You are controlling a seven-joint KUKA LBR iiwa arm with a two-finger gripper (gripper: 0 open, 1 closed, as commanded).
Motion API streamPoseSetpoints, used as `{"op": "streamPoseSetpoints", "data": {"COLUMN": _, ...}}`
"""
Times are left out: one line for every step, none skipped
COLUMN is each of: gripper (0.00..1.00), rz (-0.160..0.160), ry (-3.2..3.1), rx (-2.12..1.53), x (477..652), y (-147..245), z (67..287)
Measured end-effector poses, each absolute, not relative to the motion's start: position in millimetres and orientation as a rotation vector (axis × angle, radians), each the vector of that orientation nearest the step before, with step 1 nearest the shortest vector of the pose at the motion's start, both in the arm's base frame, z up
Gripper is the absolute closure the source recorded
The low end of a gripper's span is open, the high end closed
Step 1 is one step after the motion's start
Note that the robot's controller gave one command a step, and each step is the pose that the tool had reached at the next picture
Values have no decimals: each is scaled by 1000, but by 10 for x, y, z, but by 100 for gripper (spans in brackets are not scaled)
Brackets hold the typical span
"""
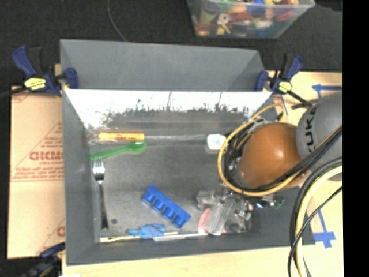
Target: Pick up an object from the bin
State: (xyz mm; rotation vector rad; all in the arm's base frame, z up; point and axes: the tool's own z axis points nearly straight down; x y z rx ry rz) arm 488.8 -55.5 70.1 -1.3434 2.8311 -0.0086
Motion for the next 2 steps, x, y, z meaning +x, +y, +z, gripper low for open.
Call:
{"op": "streamPoseSetpoints", "data": {"gripper": 100, "rz": -14, "ry": 2736, "rx": -1514, "x": 4822, "y": -500, "z": 715}}
{"op": "streamPoseSetpoints", "data": {"gripper": 100, "rz": -14, "ry": 2735, "rx": -1515, "x": 4823, "y": -499, "z": 715}}
